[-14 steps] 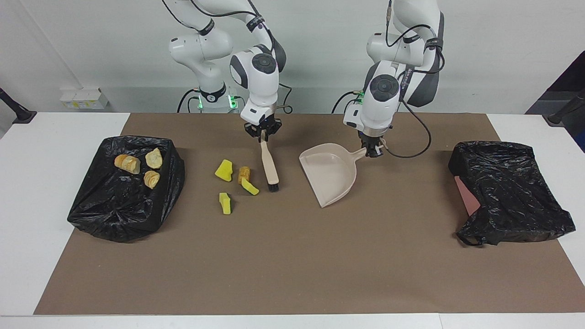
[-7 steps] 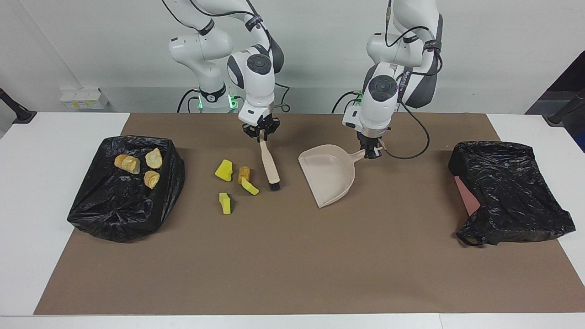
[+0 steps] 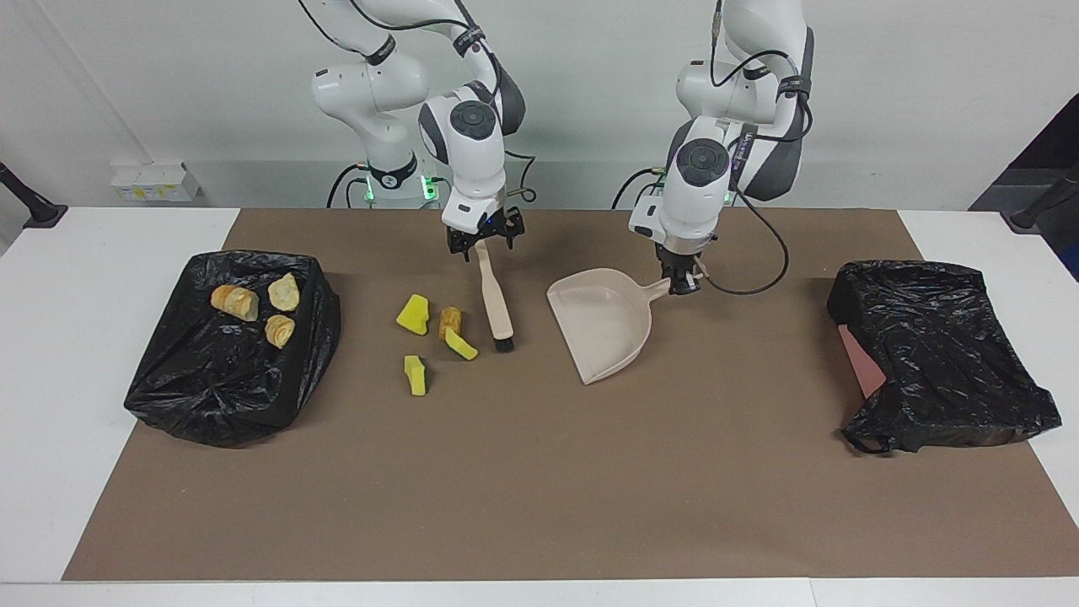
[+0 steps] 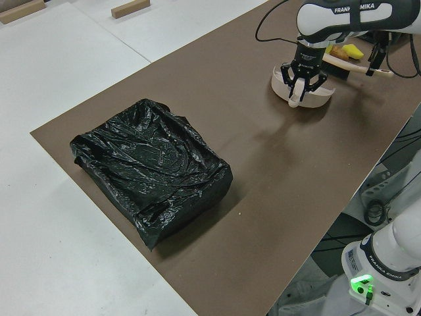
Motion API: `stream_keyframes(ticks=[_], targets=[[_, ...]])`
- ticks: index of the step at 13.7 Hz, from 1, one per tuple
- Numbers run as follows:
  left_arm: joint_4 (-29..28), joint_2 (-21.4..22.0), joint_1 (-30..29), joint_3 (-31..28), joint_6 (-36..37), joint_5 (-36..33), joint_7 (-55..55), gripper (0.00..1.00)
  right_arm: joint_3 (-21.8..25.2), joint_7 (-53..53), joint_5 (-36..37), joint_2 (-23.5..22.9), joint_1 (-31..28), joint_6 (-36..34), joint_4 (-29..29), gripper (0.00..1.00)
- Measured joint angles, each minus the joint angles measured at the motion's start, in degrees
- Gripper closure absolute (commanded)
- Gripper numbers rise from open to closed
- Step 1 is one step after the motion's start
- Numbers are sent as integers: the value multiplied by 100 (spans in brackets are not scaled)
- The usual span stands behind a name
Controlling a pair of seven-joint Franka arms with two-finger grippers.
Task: Sweep and dump trash in bin
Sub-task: 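Set the dustpan beside the yellow sponges with the left gripper, then sweep the yellow sponges toward the dustpan with the right-held brush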
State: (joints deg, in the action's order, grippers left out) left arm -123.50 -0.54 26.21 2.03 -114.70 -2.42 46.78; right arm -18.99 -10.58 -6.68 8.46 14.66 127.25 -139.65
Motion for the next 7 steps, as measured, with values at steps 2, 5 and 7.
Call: stream_keyframes(ticks=[2, 5, 7], targets=[[-27, 0, 46, 0, -55, 0, 0, 100, 3, 0, -7, -6, -71, 0, -40, 0], [-75, 0, 51, 0, -148, 0, 1, 100, -4, 1, -9, -17, -76, 8, -102, 20], [-96, 0, 51, 0, -178, 0, 3, 100, -10, 3, -9, -18, -75, 109, -179, 70]])
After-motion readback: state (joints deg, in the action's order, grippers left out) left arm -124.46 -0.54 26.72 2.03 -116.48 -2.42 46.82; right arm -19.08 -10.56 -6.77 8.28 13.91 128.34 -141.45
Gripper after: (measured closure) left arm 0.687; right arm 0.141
